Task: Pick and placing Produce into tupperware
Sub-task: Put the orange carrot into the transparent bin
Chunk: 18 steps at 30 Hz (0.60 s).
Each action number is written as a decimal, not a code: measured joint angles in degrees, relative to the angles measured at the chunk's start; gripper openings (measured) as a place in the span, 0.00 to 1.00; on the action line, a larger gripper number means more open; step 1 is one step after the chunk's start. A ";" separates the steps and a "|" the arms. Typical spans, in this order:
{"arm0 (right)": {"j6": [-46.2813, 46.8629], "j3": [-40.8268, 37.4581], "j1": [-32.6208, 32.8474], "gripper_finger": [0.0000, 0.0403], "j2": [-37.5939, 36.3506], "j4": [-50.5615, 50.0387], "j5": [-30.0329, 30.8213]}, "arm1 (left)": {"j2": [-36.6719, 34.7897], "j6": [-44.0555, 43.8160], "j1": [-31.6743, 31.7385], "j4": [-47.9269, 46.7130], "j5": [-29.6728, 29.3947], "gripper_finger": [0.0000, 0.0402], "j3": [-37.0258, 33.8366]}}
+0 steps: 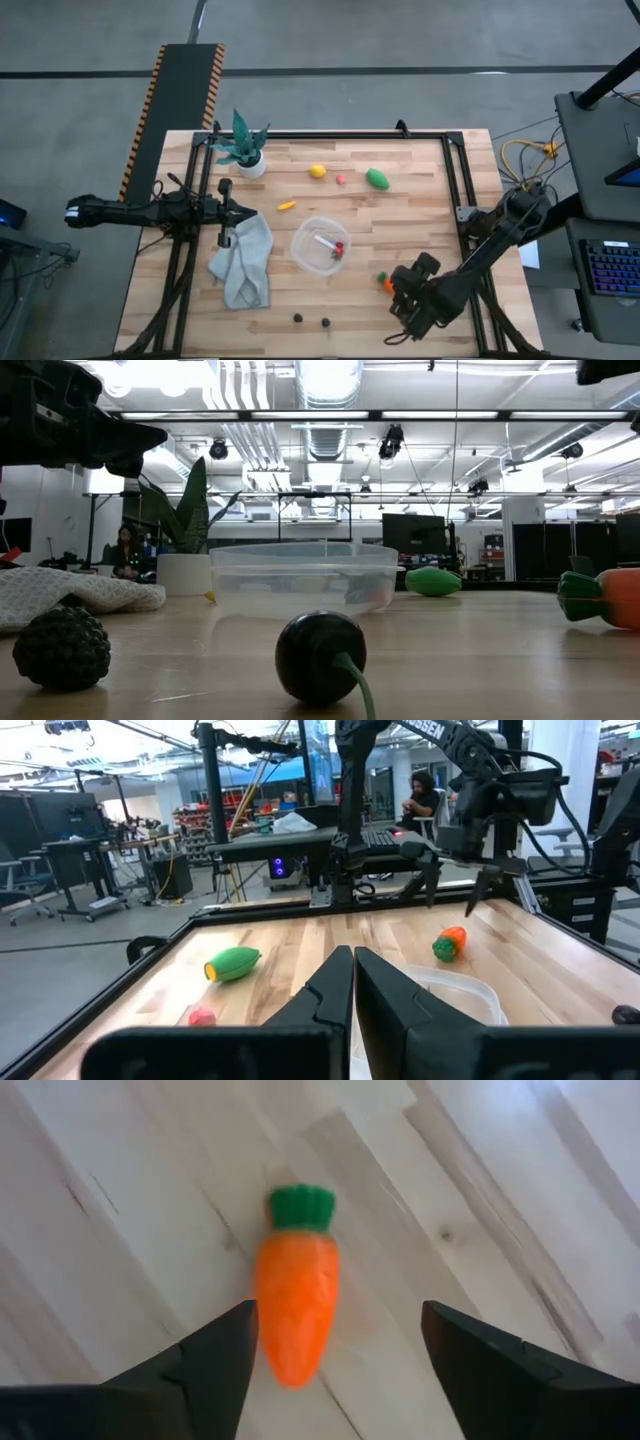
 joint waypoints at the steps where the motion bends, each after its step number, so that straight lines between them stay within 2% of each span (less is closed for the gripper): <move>1: -0.18 0.42 -0.32 0.71 0.17 0.31 0.02 | 0.00 0.00 0.00 0.25 0.01 0.00 0.00; 7: -5.22 0.50 -2.06 0.80 0.50 3.82 -1.51 | 0.10 0.02 -0.02 0.46 0.01 0.00 0.00; 18: -15.79 -1.67 -2.51 0.81 0.76 5.49 -1.43 | 0.04 0.00 -0.02 0.23 0.02 0.00 0.00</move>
